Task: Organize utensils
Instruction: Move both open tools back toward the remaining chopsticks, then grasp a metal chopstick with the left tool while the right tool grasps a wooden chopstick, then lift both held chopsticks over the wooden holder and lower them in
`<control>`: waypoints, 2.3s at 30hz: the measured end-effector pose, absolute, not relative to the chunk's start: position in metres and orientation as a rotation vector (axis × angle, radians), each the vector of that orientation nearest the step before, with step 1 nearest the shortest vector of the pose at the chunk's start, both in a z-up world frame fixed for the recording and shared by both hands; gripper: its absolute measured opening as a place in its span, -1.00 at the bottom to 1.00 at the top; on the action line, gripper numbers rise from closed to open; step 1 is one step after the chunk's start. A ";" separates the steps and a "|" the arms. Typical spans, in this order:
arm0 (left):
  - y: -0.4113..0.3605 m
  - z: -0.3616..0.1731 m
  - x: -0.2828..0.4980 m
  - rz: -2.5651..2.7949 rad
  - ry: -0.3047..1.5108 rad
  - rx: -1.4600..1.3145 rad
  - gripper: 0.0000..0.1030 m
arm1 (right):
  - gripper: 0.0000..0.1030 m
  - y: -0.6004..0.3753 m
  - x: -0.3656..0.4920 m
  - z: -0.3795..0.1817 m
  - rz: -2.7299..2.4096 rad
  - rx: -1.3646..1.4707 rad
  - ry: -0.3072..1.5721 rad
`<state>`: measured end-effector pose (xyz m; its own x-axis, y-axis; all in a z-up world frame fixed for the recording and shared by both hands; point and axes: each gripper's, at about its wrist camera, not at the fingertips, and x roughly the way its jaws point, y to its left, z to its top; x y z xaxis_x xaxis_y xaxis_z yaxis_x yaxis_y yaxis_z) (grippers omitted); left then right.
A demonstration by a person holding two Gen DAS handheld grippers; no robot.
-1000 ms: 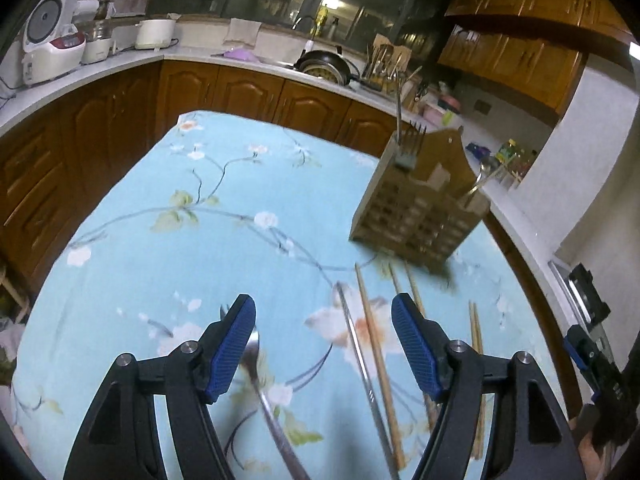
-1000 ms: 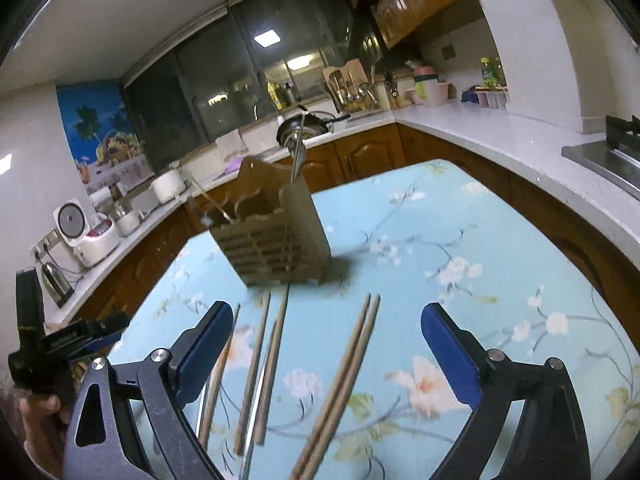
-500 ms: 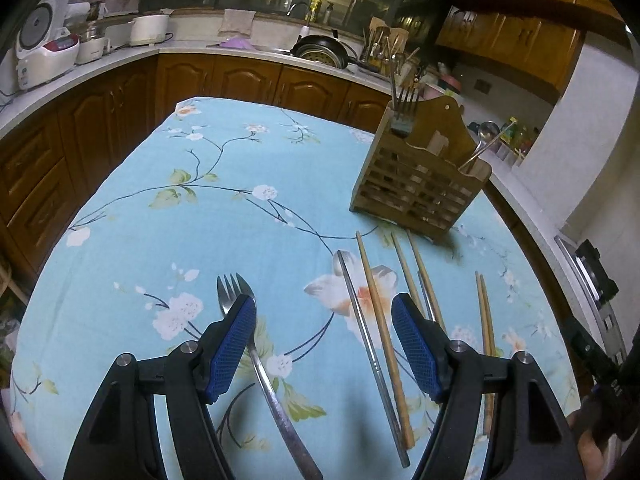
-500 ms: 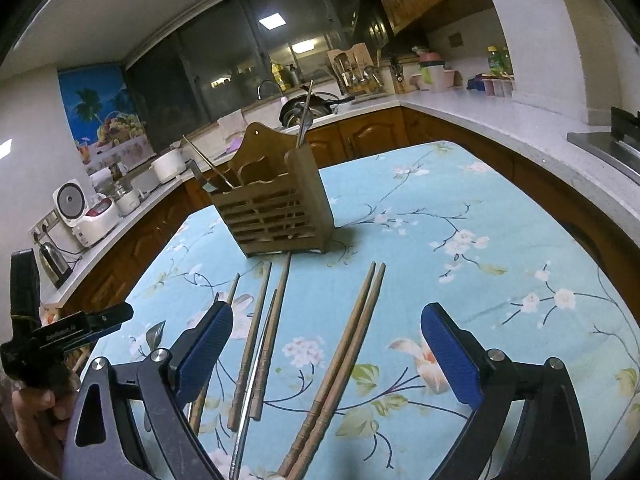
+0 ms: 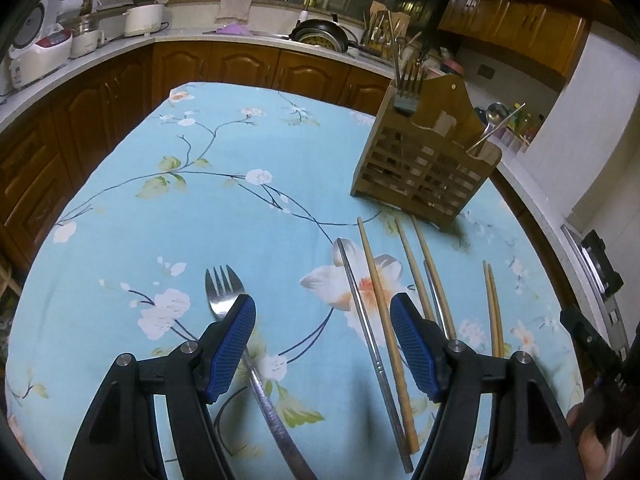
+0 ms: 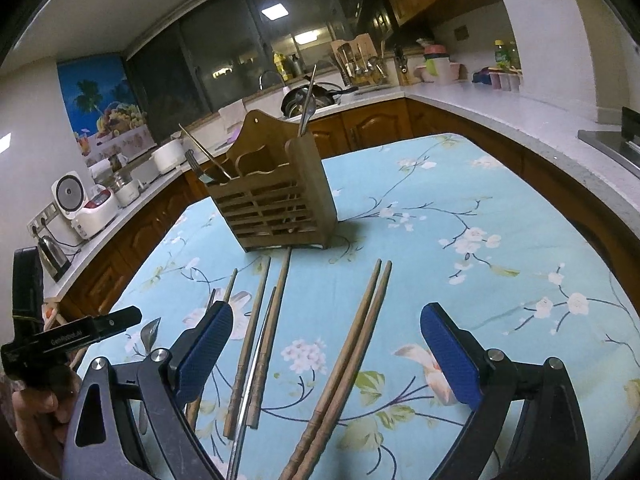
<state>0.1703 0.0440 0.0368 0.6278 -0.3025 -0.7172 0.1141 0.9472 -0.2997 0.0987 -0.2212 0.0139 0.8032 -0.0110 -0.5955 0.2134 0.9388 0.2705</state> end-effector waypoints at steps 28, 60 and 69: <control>-0.005 -0.001 0.270 -0.268 1.010 -0.155 -0.34 | -0.37 -0.255 0.204 -0.038 -0.173 0.349 0.904; 0.023 0.051 0.227 -0.334 0.854 -0.210 -0.96 | -0.90 -0.236 0.171 0.025 -0.085 0.381 0.749; 0.060 0.109 0.169 -0.372 0.709 -0.257 -0.96 | -0.90 -0.227 0.138 0.094 -0.053 0.369 0.586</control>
<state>0.1695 0.0599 0.1087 0.6979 -0.4157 -0.5831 0.2438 0.9036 -0.3523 0.1382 -0.2270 0.0937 0.8335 0.0548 -0.5498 0.1529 0.9333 0.3250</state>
